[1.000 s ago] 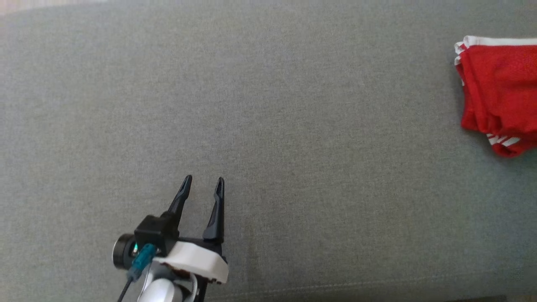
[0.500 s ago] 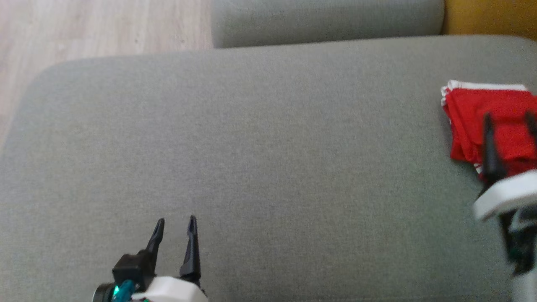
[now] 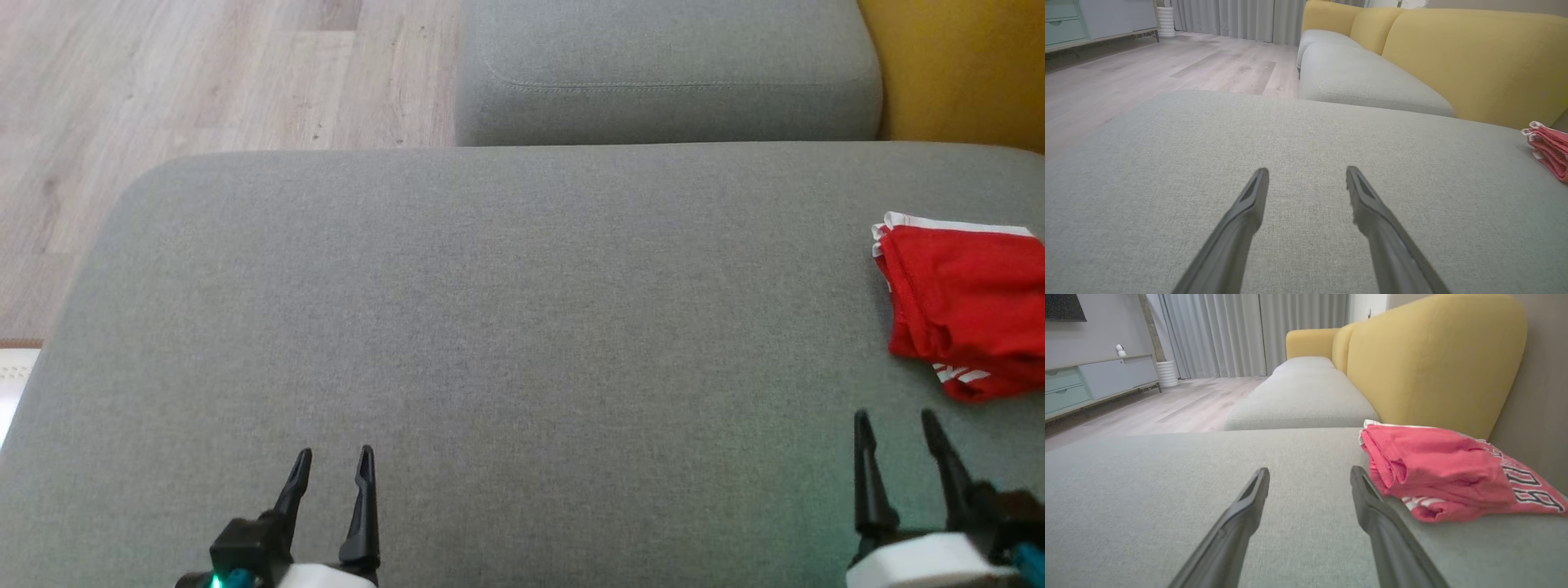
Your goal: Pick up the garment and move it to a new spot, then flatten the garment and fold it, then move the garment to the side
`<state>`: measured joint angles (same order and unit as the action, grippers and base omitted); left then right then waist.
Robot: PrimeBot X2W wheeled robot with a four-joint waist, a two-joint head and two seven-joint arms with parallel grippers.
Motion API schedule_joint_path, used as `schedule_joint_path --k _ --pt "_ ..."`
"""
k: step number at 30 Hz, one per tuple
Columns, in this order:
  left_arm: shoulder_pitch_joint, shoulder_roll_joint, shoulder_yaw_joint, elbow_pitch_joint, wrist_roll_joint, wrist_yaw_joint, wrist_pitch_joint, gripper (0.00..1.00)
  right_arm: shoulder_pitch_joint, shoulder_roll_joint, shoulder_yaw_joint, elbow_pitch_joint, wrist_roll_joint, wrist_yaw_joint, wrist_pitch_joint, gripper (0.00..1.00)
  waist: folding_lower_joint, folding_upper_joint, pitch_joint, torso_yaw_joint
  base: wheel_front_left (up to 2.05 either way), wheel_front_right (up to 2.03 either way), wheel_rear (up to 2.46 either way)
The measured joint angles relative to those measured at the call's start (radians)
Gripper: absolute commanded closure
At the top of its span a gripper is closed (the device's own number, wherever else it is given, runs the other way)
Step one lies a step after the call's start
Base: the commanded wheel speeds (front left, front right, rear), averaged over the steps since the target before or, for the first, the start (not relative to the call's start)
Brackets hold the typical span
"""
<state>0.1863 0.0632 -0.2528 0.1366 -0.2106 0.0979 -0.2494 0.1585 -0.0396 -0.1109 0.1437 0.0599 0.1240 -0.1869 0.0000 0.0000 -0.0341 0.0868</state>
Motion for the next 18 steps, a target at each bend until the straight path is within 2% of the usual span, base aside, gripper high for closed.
schedule_joint_path --k 6,14,15,18 --pt "0.000 -0.001 0.007 -0.007 0.007 -0.012 0.000 0.00 0.011 0.000 0.013 0.091 0.026 0.000 -0.044 0.00 0.0000 0.0000 0.004 -0.010 0.00 0.00 0.00" --pt "0.000 -0.004 0.010 -0.003 0.007 -0.017 0.000 0.00 -0.005 0.000 0.033 0.116 0.018 0.000 -0.061 0.00 0.0000 0.0000 0.010 -0.031 0.00 0.00 0.00" --pt "0.000 -0.005 0.011 0.001 0.006 -0.011 0.001 1.00 -0.010 0.000 0.034 0.118 0.016 0.000 -0.061 1.00 0.0000 0.0000 0.010 -0.032 0.00 0.00 0.00" --pt "0.009 -0.005 0.006 0.051 0.006 -0.010 0.003 1.00 0.004 0.000 0.038 0.165 0.016 0.000 -0.059 1.00 0.0000 0.0000 0.010 -0.033 0.00 0.00 0.00"
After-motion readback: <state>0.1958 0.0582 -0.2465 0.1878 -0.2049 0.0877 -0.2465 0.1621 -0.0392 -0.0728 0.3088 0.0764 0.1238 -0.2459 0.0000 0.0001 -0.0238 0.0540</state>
